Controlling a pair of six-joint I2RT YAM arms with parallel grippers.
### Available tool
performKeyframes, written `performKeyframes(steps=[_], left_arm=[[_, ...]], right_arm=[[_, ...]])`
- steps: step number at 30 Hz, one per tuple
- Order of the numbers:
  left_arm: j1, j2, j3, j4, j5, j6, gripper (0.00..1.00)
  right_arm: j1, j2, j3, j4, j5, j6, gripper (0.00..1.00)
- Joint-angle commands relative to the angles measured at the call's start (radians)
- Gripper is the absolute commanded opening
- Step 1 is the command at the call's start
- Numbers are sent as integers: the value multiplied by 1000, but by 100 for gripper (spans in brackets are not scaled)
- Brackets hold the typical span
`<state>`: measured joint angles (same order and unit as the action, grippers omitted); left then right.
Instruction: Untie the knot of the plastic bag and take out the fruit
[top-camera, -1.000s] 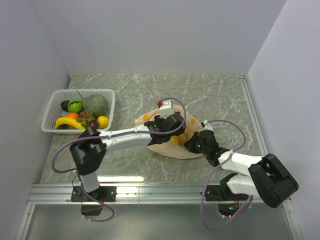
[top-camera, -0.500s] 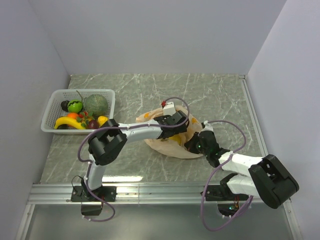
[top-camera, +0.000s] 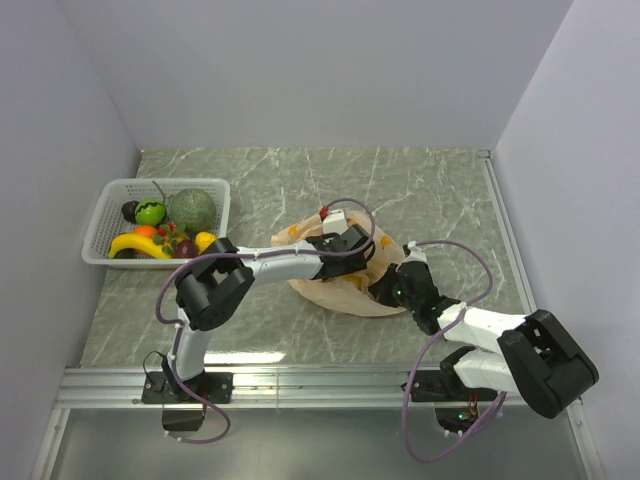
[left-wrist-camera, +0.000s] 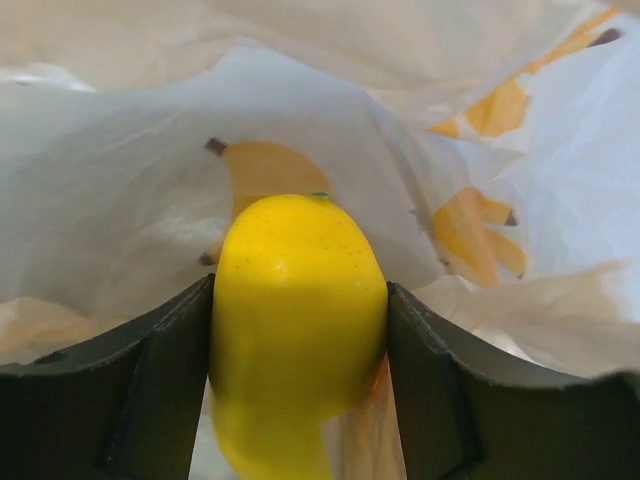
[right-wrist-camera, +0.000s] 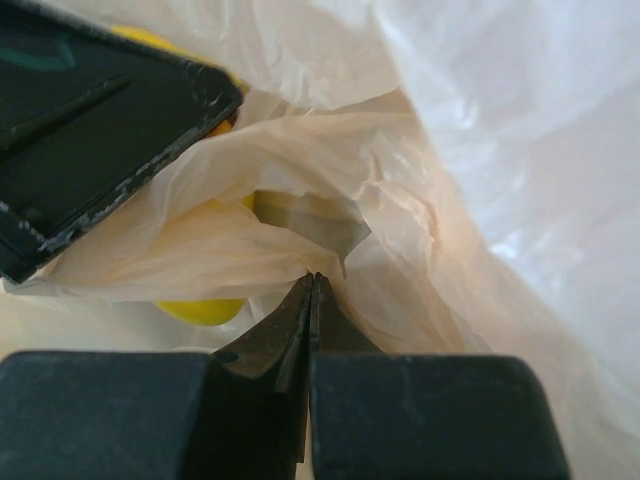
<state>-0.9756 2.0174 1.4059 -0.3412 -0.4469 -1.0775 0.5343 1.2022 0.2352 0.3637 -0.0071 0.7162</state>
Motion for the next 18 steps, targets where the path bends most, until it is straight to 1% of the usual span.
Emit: performKeyframes(steps=[1,4,8,11,12,13,15,16,18], left_arm=[[6,-106,-47,-1,-48,24,35],[12,-196,-100,28,-98,48,30],[44,-302,-160,57,-142,77,30],[92,-373,-192,90,-83,149,31],[104,-403,-194,99,-47,187,31],[121,-416,-190,105,55,274,32],[130,-443,-154,82,166,373,33],[132,-454,-142,46,265,466,33],[138,-503,-127,24,419,586,35]], right_arm=[[7,-33,-11,18,36,-9,0],[9,-39,-14,6,56,-4,0],[7,-38,-7,-19,76,3,0],[7,-42,1,-43,94,8,0],[7,-44,3,-54,102,9,0],[7,-47,6,-60,108,12,0],[9,-61,12,-80,117,14,0],[7,-72,22,-100,122,14,0],[9,-87,35,-121,140,12,0]])
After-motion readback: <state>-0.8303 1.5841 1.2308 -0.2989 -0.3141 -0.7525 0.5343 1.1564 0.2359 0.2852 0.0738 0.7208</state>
